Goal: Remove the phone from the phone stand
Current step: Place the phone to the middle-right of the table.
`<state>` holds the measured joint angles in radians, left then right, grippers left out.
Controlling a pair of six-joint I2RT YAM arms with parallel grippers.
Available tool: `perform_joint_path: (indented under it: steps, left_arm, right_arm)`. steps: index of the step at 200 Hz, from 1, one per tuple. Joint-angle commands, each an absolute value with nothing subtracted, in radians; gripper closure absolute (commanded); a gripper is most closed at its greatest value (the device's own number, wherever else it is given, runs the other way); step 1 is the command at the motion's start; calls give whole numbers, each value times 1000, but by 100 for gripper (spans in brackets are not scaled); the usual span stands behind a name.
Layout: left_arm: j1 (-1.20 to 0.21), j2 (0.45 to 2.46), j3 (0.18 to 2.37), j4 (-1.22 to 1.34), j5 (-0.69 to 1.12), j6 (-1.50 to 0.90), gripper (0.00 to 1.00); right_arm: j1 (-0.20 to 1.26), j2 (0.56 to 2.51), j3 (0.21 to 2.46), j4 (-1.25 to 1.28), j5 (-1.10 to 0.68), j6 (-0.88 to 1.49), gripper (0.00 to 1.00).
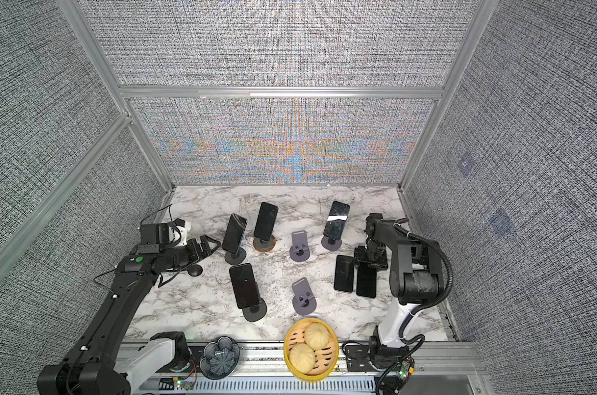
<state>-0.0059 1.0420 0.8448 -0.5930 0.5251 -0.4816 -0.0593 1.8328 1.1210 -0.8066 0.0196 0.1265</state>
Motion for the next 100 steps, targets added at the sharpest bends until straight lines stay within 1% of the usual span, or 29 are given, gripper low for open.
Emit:
perform_joint_path:
  steps: [1,100]
  left_arm:
    - [-7,1047,860,-569,546,-489,1]
    - [-7,1040,862,-571,557,-477,0]
  right_arm:
    - [-66,1857,1107,-793,89,121,22]
    - [-63,1844,1096,-786,121,139,21]
